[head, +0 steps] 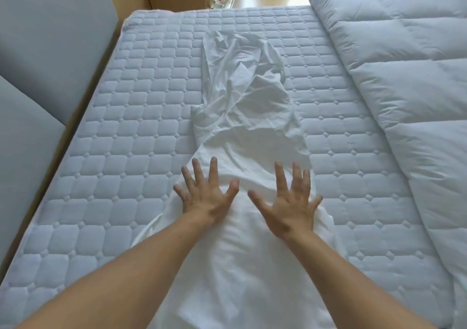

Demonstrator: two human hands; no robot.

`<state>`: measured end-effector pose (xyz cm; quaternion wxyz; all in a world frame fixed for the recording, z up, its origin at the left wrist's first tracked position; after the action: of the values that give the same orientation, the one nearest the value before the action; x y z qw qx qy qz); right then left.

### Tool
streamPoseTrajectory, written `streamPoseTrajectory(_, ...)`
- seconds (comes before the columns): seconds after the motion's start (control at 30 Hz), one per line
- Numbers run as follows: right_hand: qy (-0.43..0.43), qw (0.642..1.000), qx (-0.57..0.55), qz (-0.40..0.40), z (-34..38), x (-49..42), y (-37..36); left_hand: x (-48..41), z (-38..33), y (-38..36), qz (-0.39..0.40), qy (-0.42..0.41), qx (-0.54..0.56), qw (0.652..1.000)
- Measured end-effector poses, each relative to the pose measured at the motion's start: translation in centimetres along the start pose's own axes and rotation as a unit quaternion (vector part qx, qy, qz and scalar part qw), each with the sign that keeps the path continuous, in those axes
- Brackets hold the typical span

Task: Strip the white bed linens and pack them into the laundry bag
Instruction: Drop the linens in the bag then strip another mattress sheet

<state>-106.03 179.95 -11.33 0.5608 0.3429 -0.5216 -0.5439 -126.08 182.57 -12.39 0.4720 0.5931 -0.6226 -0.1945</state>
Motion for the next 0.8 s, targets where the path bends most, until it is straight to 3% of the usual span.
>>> streamPoseTrajectory(0.13, -0.011, 0.999, 0.014, 0.052, -0.6, -7.7, -0.9, -5.5, -0.5, -0.8, -0.001, 0.045, 0.023, 0.999)
streamPoseTrajectory(0.43, -0.057, 0.996, -0.059, 0.041, -0.9, -20.1, -3.0, -16.1, -1.9, -1.8, -0.041, 0.095, 0.102, 0.989)
streamPoseTrajectory(0.63, -0.087, 0.994, -0.04, -0.051, -1.5, -21.0, -5.4, -17.9, -1.6, -2.0, -0.185, 0.159, 0.12, 0.962)
streamPoseTrajectory(0.8, -0.116, 0.985, -0.106, -0.07, -2.2, -21.9, -4.2, -18.6, -2.5, -0.1, -0.205, 0.149, 0.088, 0.963)
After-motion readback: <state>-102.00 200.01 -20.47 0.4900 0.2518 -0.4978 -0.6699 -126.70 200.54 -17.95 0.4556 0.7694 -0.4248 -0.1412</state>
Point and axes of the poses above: each hand's wrist, its own x-axis away from the middle knuckle, its own y-axis out of the back of the hand, z = x × y, the point moved 7 cm from there along -x, towards the middle knuckle, and after that the axes turned 12 degrees about x, right-handed, at the moved point
